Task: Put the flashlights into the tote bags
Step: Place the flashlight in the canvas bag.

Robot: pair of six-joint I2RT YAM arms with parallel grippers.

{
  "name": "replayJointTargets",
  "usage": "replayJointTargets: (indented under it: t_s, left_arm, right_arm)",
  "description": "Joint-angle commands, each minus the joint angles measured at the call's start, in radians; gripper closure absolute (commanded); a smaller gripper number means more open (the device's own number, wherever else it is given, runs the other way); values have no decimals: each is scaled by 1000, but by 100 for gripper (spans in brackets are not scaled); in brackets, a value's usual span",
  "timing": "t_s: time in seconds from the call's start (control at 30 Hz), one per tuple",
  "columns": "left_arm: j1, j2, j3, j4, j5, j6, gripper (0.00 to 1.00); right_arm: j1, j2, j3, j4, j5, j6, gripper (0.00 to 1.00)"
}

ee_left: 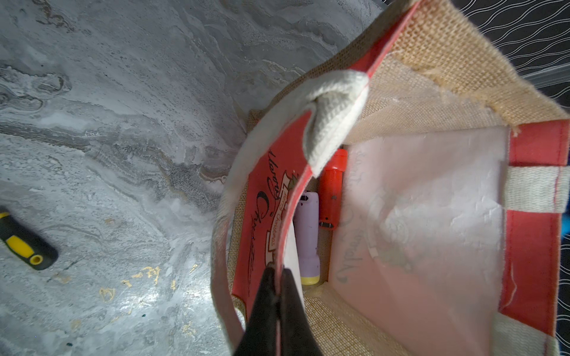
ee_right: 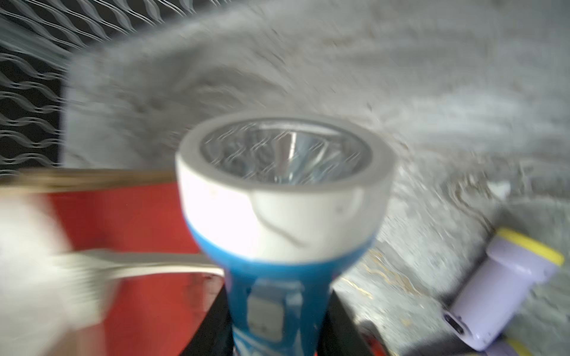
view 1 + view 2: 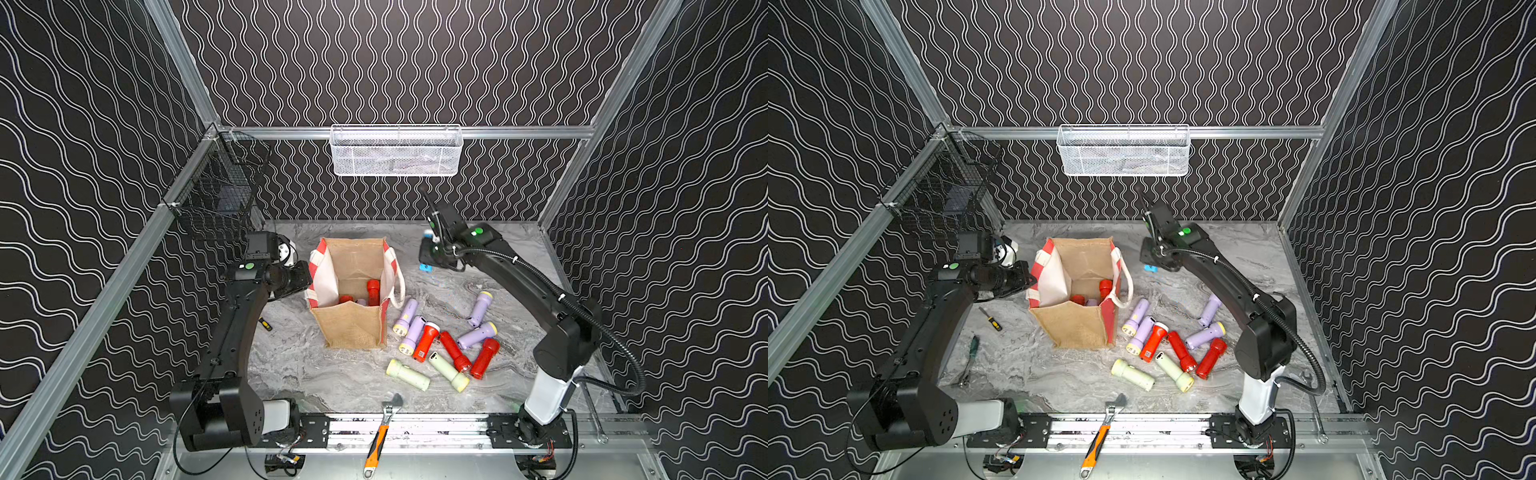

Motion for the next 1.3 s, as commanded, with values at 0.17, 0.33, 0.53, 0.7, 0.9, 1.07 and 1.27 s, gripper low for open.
replayJointTargets:
  t_s: [0.17,0.33,0.53,0.7,0.9,1.07,1.27]
  left_arm:
    - [3,-12,-3,39,9,6,96]
    - [3,-14,-6,44,21,5,96]
    - [3,-21,-11,47,27,2,96]
    - [3,-20,-15,52,36,-1,96]
    - [1,-16,-19,56,50,-4,94]
    - [0,-26,-20,57,61,-2,94]
    - [0,-32,-19,53,53,4,94]
  right_arm:
    - [108,44,201,151,-106,-61,77]
    - [172,108,164,246,-251,-43,77]
    - [239,237,210,203,-319,-42,77]
    - [265,277,173,175,-325,-3,77]
    - [279,324,85,157,-370,27,76]
    - [277,415,92,120,-472,25,76]
    - [274,461,124,112,-494,26,73]
